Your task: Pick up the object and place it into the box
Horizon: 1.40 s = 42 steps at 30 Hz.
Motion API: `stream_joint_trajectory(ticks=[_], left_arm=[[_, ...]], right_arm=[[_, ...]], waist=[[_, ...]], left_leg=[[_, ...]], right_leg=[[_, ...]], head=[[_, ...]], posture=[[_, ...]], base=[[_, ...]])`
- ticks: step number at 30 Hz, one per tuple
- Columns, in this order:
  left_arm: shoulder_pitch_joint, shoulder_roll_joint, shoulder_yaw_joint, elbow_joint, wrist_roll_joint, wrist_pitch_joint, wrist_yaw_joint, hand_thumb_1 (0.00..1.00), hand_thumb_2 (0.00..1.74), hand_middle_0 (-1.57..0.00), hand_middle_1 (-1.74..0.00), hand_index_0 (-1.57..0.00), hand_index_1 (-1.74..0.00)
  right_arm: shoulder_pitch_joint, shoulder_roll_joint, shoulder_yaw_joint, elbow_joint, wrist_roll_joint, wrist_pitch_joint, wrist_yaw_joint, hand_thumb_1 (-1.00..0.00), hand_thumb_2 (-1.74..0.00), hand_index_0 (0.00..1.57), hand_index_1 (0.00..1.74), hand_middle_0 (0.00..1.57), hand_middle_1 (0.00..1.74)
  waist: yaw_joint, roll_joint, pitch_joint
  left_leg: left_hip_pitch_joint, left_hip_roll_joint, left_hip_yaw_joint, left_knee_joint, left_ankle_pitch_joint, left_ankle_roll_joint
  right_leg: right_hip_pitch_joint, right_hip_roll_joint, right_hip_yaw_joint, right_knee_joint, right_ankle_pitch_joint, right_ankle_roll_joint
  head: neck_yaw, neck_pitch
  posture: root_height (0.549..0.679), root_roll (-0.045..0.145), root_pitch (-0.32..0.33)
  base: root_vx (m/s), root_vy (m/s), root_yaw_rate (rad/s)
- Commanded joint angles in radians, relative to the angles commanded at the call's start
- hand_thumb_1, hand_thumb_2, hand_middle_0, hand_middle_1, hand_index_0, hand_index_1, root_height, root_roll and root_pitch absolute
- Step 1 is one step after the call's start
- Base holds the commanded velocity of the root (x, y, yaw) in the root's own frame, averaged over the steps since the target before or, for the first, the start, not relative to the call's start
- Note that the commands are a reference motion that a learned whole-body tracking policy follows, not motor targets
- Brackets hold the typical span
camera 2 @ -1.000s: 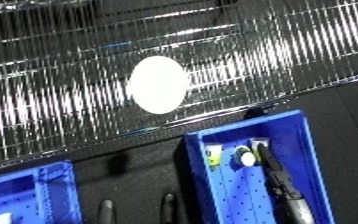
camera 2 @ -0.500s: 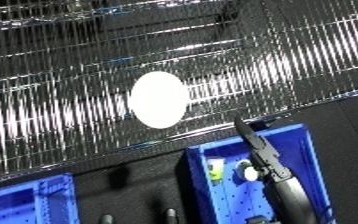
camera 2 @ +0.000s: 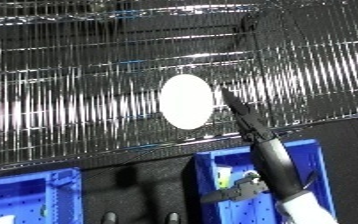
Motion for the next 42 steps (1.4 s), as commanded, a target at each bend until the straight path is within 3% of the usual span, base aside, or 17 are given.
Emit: stream_joint_trajectory(ticks=[6,22,37,42], left_arm=[[0.011,0.001,-0.016,-0.02,-0.003,0.004,-0.006,0.0,0.0,0.0,0.0,0.0,0.0],[0.032,-0.012,-0.059,-0.087,-0.017,0.009,0.004,0.0,0.0,0.0,0.0,0.0,0.0],[0.063,-0.025,-0.093,-0.128,-0.02,0.004,0.002,0.0,0.0,0.0,0.0,0.0,0.0],[0.067,-0.033,-0.1,-0.135,-0.017,0.005,0.001,0.0,0.0,0.0,0.0,0.0,0.0]], right_arm=[[-0.074,-0.01,0.016,0.069,-0.003,0.011,-0.019,0.0,0.0,0.0,0.0,0.0,0.0],[-0.193,0.001,0.042,0.21,-0.002,0.07,-0.092,0.0,0.0,0.0,0.0,0.0,0.0],[-0.329,0.046,0.097,0.293,0.023,0.1,-0.046,0.0,0.0,0.0,0.0,0.0,0.0],[-0.365,0.067,0.108,0.3,0.019,0.102,-0.043,-0.25,-0.44,0.39,0.44,0.39,0.44]], waist=[[0.017,0.019,0.0],[0.044,0.05,0.0],[0.081,0.086,0.0],[0.089,0.092,0.0]], left_leg=[[-0.018,-0.007,-0.004,0.008,0.002,0.0015],[-0.056,-0.021,-0.004,0.026,0.0,0.0049],[-0.068,-0.037,-0.011,0.011,0.014,0.0001],[-0.068,-0.043,-0.012,0.014,0.012,-0.0007]], right_leg=[[-0.02,-0.0065,-0.004,0.017,-0.003,-0.0056],[-0.061,-0.0119,-0.006,0.047,-0.011,-0.019],[-0.078,-0.0247,-0.014,0.053,-0.014,-0.029],[-0.079,-0.0272,-0.014,0.055,-0.016,-0.0314]], head=[[0.039,0.008],[0.114,0.05],[0.183,0.074],[0.199,0.073]], posture=[[0.64,0.046,0.112],[0.637,0.054,0.13],[0.637,0.067,0.138],[0.637,0.071,0.137]], base=[[0.029,0.003,0.062],[0.031,0.014,0.016],[0.017,0.008,0.042],[0.014,0.016,-0.005]])
